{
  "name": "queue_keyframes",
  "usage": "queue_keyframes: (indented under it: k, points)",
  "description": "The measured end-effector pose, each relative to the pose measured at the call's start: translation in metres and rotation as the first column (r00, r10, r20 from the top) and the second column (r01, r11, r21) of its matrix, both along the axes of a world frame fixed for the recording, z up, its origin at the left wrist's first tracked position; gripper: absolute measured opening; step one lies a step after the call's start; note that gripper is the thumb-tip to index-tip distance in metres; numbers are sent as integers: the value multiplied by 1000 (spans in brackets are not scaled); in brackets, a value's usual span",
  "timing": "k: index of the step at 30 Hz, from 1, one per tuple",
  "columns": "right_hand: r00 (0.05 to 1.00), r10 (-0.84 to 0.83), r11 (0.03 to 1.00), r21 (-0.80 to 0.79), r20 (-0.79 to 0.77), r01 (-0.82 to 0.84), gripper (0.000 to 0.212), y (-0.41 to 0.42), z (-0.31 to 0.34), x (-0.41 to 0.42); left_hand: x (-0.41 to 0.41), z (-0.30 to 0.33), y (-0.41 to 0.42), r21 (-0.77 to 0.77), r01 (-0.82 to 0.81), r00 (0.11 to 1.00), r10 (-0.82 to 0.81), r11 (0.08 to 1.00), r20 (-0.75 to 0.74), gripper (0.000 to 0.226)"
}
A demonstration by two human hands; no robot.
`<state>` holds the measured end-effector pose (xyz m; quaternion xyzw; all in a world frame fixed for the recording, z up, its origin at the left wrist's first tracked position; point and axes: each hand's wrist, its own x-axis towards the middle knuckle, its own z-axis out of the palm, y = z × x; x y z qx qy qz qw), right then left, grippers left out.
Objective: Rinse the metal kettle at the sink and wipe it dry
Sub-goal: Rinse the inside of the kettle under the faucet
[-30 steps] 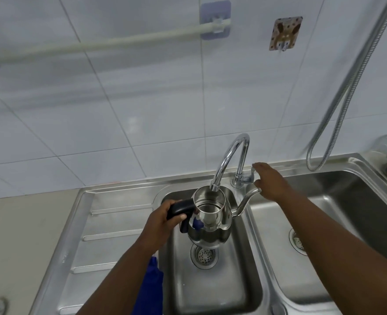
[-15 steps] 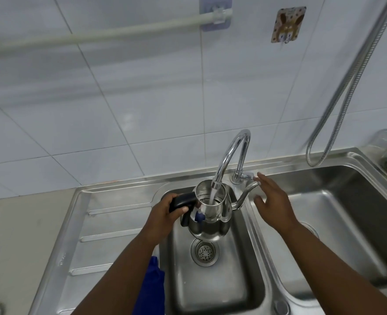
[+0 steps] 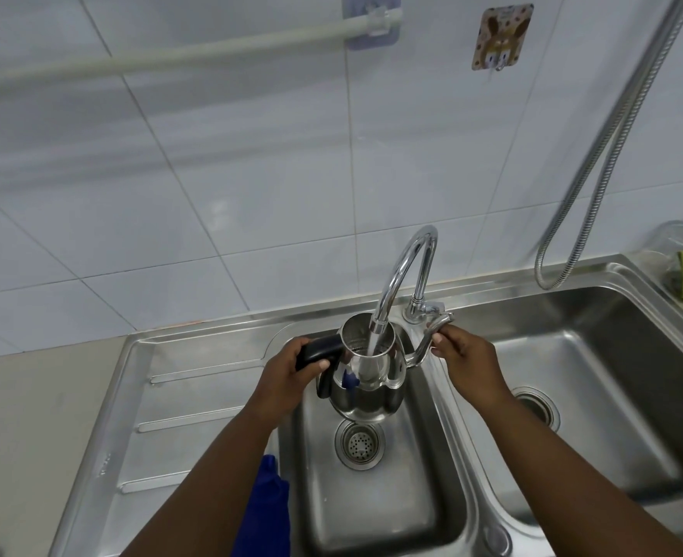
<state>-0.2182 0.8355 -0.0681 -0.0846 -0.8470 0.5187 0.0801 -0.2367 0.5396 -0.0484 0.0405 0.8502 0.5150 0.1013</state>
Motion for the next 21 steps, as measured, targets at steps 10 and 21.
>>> queue_keyframes:
  k: [10,21]
  points:
    - [1000,5,1000,-26,15,-4,14,-2,0,-4,1,1,-1,-5,-10,1000,10,1000,-10,25]
    - [1000,3,1000,-19,11,-3,15,-3,-1,-4,2,1,-2,-20,-5,1000,5,1000,-17,27]
